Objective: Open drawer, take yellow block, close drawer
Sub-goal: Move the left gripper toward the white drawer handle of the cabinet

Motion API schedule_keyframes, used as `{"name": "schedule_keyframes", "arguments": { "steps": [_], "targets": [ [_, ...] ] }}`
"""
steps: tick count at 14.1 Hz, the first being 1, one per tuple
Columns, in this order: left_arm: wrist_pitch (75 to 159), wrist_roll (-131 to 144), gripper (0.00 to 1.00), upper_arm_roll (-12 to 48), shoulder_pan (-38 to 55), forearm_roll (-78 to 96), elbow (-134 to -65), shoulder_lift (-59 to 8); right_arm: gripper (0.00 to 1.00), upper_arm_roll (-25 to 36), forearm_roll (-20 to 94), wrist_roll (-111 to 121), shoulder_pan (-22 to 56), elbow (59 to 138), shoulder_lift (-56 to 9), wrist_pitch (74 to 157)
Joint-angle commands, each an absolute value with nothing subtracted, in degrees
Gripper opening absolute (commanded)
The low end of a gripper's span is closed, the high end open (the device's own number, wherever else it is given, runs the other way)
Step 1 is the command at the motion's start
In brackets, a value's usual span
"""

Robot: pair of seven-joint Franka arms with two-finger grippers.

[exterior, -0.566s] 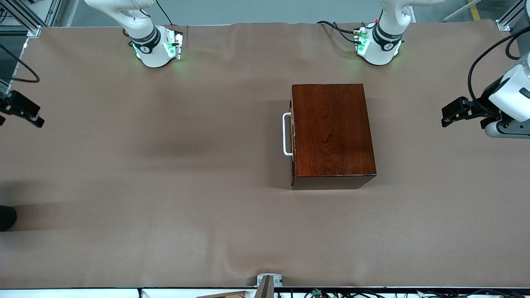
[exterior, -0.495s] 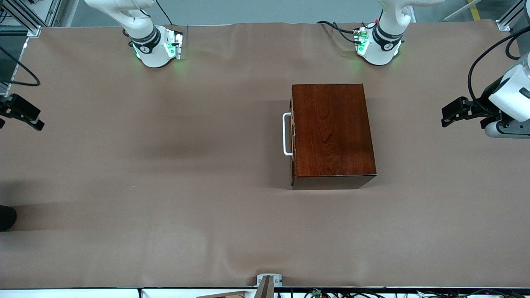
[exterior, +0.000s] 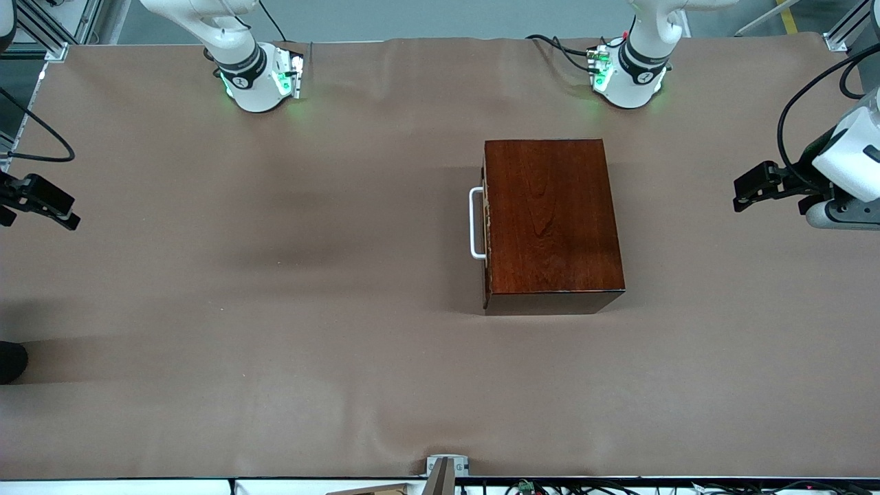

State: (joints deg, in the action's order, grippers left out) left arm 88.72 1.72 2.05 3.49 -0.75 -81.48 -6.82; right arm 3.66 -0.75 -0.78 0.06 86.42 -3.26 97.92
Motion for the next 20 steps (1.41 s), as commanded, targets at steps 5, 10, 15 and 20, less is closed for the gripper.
{"name": "schedule_keyframes", "arguments": {
  "steps": [5,10,15,20],
  "targets": [
    [90.61,3.85,1.00,2.81,5.01,1.40,-81.56,-8.43,1.00,3.08,-1.14,-1.14,-0.79,85.78,-2.29,96.33],
    [90.62,19.38,1.00,5.71,14.12,0.97,-81.56,-8.79,1.00,2.64,-0.18,-1.41,-0.62,82.80,-2.20,84.13],
    [93.77,32.85,1.00,5.71,29.41,1.14,-77.88,-14.31,1.00,2.29,0.00,-1.41,-0.18,82.27,-1.50,77.88],
    [98.95,44.64,1.00,5.28,39.97,1.06,-75.06,-21.43,1.00,2.37,0.00,-1.49,0.53,82.18,-0.97,76.81]
  ]
}}
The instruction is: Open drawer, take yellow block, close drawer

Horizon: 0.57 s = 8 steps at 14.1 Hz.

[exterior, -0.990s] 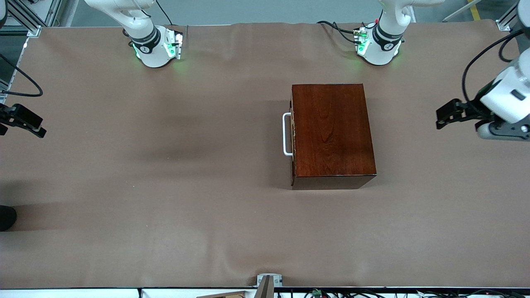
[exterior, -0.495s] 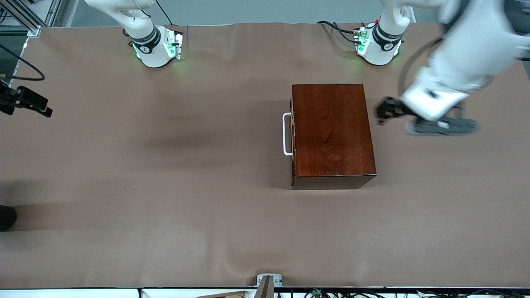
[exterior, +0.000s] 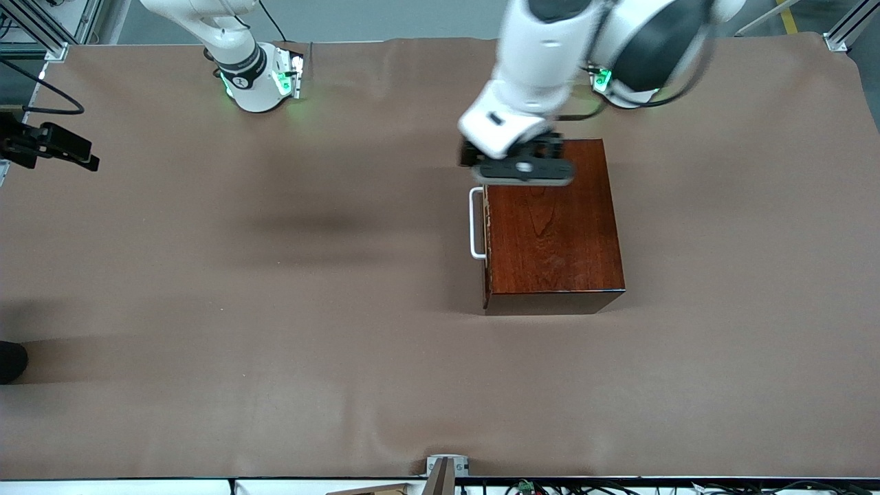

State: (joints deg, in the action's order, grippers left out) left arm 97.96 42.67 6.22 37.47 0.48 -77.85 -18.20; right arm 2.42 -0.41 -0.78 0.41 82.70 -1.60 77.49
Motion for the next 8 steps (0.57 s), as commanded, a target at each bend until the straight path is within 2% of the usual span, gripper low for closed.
{"name": "schedule_keyframes", "arguments": {
  "steps": [1,5,8],
  "targets": [
    [100.10,45.26,1.00,5.19,41.56,1.05,-75.06,-22.75,1.00,2.37,0.00,-1.41,0.53,82.18,-0.97,76.90],
    [105.02,51.50,1.00,5.01,45.96,-0.52,-75.06,-29.08,1.00,2.72,-0.17,-1.41,0.44,82.18,-1.32,78.13],
    [106.69,51.15,1.00,5.10,46.76,-3.07,-75.15,-33.30,1.00,2.81,-0.09,-1.41,0.44,82.27,-1.67,83.83]
  ]
}}
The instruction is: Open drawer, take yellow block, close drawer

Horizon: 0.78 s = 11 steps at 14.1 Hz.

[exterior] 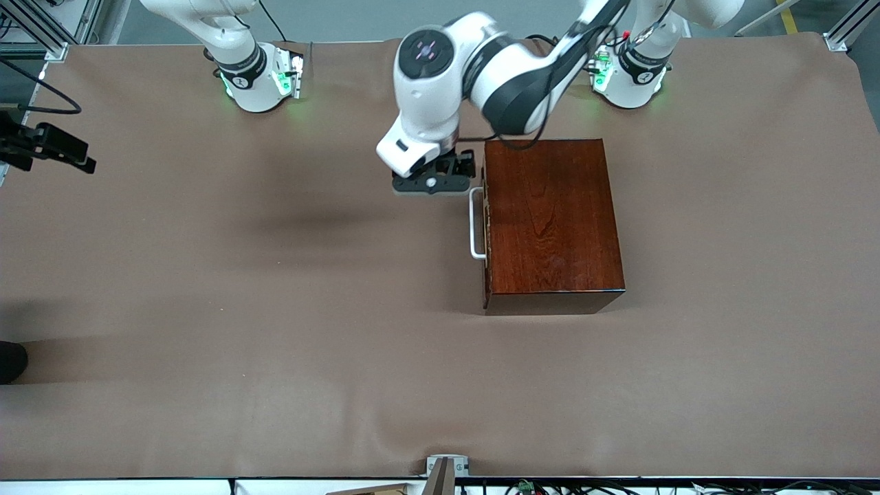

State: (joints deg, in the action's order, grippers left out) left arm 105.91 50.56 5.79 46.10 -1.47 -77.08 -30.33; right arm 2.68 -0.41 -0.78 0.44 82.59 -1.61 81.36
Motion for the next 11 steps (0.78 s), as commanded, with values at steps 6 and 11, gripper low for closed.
{"name": "schedule_keyframes", "arguments": {
  "steps": [6,11],
  "targets": [
    [106.88,50.63,1.00,5.27,47.37,-9.13,-75.15,-38.49,1.00,2.90,-0.26,-1.41,-0.17,82.35,-5.53,97.10],
    [106.61,47.81,1.00,5.36,47.29,-12.22,-75.67,-39.64,1.00,2.90,-1.05,-1.32,-0.44,82.35,-9.49,105.98]
  ]
}}
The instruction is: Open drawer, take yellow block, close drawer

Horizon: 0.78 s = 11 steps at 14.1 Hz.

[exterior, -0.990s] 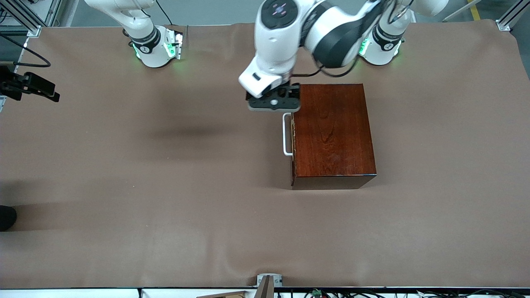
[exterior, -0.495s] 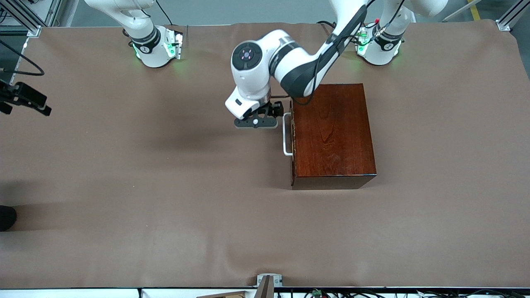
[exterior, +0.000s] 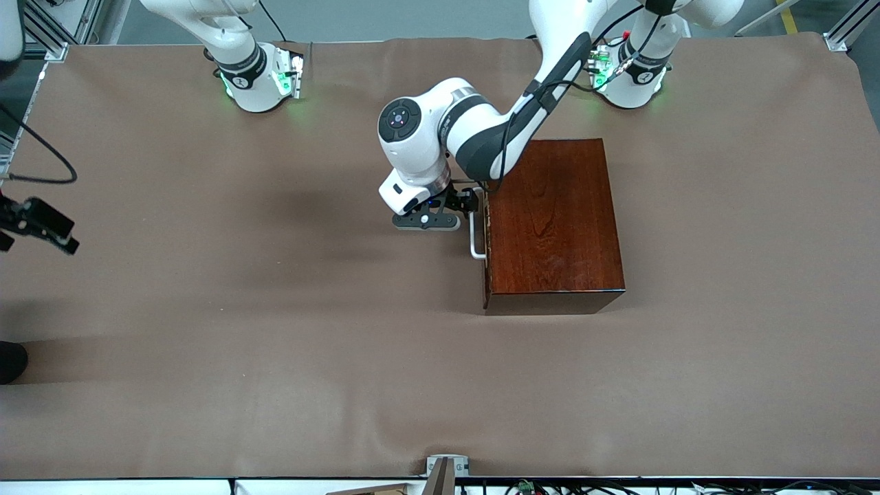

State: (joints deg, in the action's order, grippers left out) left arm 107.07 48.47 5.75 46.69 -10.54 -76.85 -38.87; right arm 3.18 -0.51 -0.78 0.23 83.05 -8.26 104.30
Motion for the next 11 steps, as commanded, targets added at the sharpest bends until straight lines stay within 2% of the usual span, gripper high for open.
{"name": "schedule_keyframes", "arguments": {
  "steps": [1,4,11],
  "targets": [
    [106.18,47.73,1.00,5.19,47.29,-12.22,-75.67,-39.73,1.00,2.99,-1.05,-1.32,-0.44,82.35,-10.10,107.04],
    [105.38,47.72,1.00,5.10,47.20,-14.40,-75.85,-39.73,1.00,2.99,-1.05,-1.32,-0.44,82.35,-10.63,108.63],
    [104.50,47.64,1.00,5.10,47.20,-15.03,-75.85,-41.66,1.00,3.08,-0.88,-1.14,-0.62,82.62,-10.20,106.80]
  ]
}}
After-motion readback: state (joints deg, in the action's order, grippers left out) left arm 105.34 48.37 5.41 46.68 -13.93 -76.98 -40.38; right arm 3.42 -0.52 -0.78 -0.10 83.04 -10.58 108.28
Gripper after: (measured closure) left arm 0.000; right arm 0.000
